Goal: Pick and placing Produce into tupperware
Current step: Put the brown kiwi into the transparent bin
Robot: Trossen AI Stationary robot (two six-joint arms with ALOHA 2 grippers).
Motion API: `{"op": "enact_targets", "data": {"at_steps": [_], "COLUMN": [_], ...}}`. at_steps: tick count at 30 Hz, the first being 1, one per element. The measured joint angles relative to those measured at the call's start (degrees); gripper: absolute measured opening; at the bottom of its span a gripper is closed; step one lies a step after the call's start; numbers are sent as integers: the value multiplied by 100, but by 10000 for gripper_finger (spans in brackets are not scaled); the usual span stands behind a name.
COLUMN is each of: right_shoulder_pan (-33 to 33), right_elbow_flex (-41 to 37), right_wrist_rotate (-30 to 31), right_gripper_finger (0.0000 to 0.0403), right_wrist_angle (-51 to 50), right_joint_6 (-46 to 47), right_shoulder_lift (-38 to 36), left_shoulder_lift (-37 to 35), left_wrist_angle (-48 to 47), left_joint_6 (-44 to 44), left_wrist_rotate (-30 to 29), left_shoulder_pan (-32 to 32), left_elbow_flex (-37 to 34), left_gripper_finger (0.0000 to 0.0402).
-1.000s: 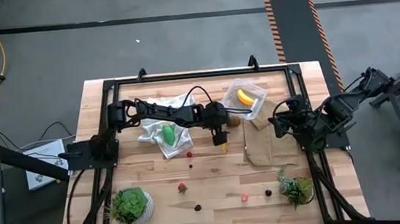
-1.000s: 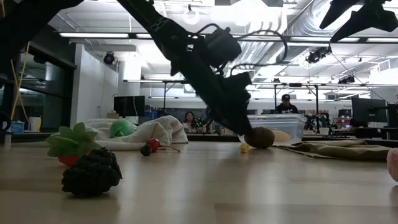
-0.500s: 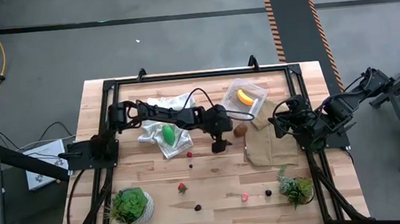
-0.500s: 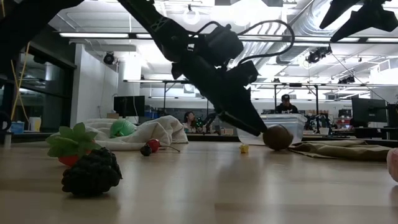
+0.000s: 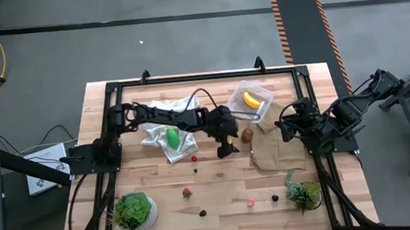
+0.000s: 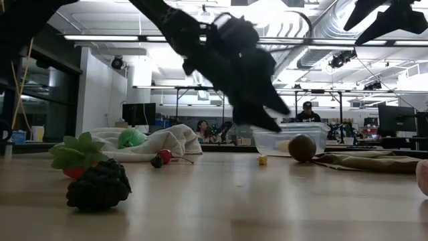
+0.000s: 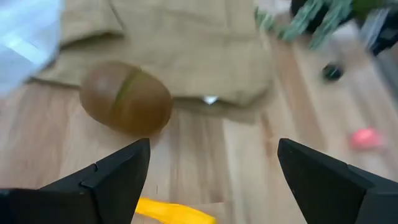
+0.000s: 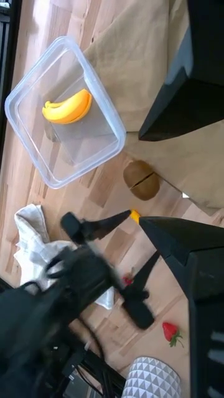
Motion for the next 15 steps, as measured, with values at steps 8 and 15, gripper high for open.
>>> {"op": "enact_targets", "data": {"at_steps": [8,15], "right_shoulder_pan": [7,7], "right_elbow_flex": [0,1], "right_wrist_rotate": [-406,-656], "right_gripper_finger": [200,200], "right_wrist_angle": [121,-39], "right_joint_6": [-147,-558], "right_shoulder_lift": [-257,-515], "left_shoulder_lift": [-1113,-1864], "left_wrist_angle": [-731,-1679], "left_joint_6": [-358,-434], "left_wrist_rotate": [251,241], "left_shoulder_pan": [-4,0], "left_elbow_flex": [9,9], "left_gripper_finger": [342,303]}}
